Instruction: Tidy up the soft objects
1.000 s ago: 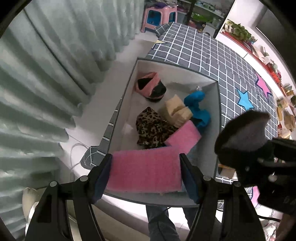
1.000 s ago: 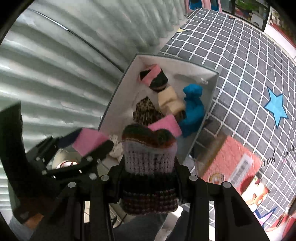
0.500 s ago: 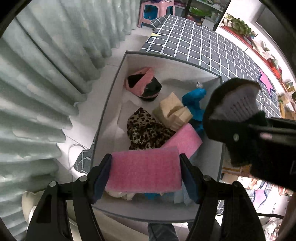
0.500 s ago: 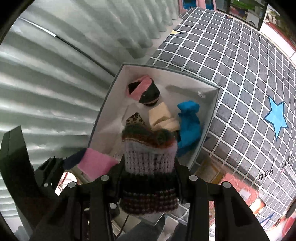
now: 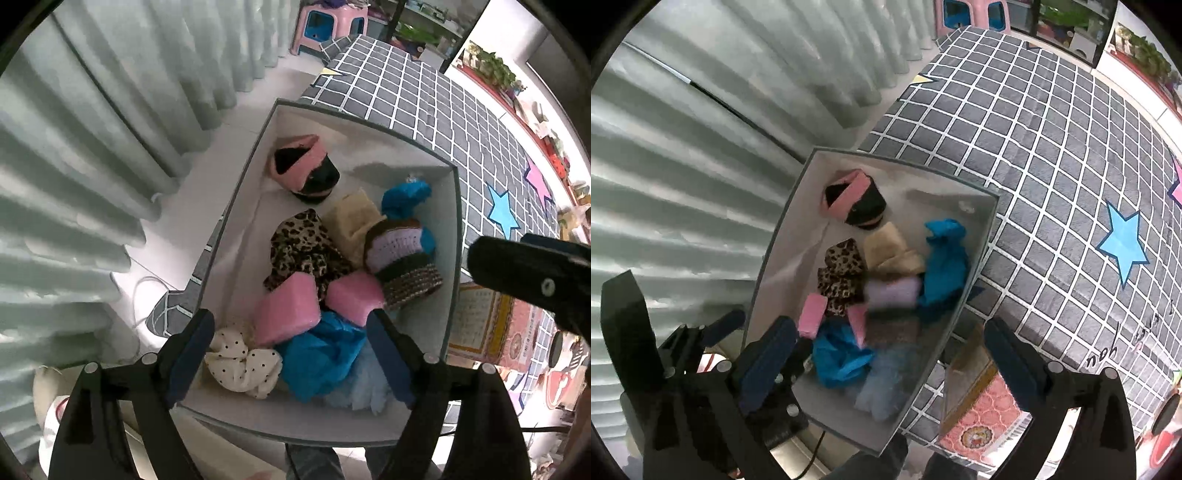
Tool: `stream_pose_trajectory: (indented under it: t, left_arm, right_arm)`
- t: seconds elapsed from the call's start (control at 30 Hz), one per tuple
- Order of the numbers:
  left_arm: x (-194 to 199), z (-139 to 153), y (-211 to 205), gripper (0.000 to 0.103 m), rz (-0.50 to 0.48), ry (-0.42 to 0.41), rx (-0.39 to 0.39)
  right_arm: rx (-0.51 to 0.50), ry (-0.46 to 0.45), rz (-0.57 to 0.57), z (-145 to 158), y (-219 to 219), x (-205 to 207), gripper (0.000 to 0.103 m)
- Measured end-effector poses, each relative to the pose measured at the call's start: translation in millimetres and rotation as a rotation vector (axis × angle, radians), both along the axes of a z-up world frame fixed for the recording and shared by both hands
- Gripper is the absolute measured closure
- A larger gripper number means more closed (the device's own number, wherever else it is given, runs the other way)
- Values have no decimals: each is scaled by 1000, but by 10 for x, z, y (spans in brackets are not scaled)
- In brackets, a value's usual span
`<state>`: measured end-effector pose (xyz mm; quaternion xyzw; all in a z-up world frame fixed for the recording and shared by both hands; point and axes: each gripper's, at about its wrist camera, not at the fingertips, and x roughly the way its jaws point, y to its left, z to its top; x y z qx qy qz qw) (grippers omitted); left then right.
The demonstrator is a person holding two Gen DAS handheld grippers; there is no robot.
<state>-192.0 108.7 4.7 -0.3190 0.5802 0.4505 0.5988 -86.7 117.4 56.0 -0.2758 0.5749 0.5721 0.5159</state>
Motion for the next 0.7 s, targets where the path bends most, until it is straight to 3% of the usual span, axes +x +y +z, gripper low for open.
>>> stream_pose_trajectory:
  t: [0.7]
  left_arm:
    - [-139,216,-99,16,-14,-11,1]
  right_arm:
    - [3,-43,23,84,-144,-162,0]
